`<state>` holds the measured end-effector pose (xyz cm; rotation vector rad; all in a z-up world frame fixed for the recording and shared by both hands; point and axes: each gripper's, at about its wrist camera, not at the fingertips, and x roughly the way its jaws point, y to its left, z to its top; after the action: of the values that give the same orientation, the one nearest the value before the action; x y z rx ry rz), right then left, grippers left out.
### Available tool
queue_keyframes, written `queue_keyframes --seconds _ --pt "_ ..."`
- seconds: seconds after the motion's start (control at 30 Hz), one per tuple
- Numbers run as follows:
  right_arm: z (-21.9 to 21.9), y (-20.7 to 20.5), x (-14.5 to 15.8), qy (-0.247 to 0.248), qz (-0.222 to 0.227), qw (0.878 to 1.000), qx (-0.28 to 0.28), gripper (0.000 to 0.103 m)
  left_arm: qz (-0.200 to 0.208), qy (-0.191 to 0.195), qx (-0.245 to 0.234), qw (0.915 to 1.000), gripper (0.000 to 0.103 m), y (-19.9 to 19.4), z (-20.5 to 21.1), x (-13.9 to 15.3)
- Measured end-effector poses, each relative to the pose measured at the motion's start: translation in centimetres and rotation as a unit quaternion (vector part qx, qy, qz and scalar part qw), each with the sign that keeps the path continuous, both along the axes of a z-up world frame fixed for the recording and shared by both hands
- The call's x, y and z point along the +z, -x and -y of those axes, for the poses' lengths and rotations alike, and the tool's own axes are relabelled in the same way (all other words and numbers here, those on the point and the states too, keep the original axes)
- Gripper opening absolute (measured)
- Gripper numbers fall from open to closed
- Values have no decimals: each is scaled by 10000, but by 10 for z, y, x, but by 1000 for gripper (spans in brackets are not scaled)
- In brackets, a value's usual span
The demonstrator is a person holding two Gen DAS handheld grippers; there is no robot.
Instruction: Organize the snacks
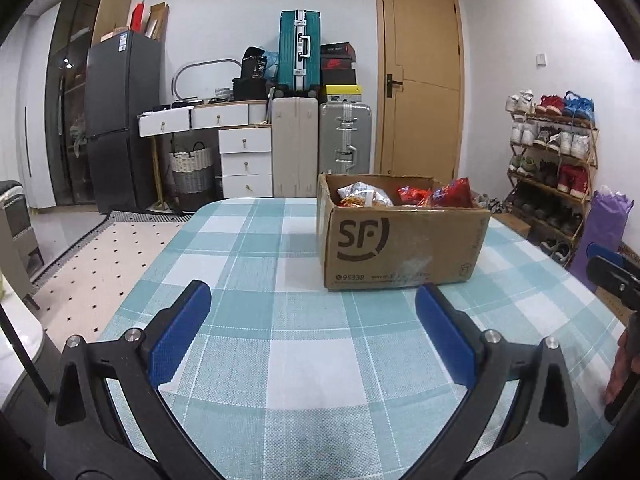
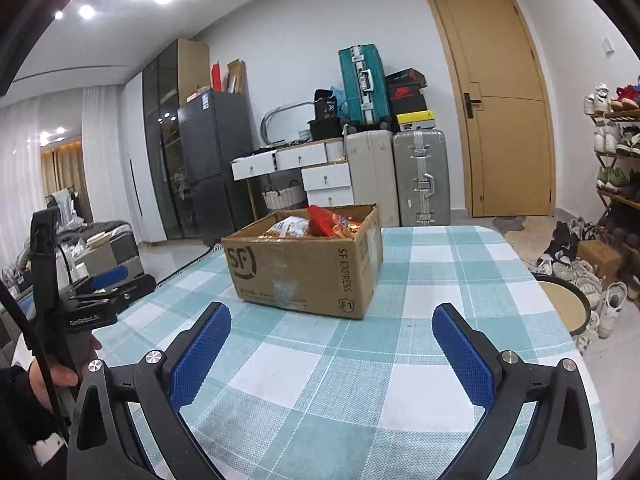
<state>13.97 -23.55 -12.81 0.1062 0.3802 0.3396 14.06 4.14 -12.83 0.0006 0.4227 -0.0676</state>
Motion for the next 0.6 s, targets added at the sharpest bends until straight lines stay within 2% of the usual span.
queue_keyframes --seconds 0.13,0.27,0.6 --pt "-6 -4 -2 192 -95 9997 -109 103 -173 -248 61 9995 102 -9 8 -7" --pt "-1 -3 -2 136 3 9997 -223 103 -160 -456 67 9988 102 -11 17 -4" --pt "3 1 -3 120 44 9998 -181 103 -175 -567 17 9982 102 -17 26 -8"
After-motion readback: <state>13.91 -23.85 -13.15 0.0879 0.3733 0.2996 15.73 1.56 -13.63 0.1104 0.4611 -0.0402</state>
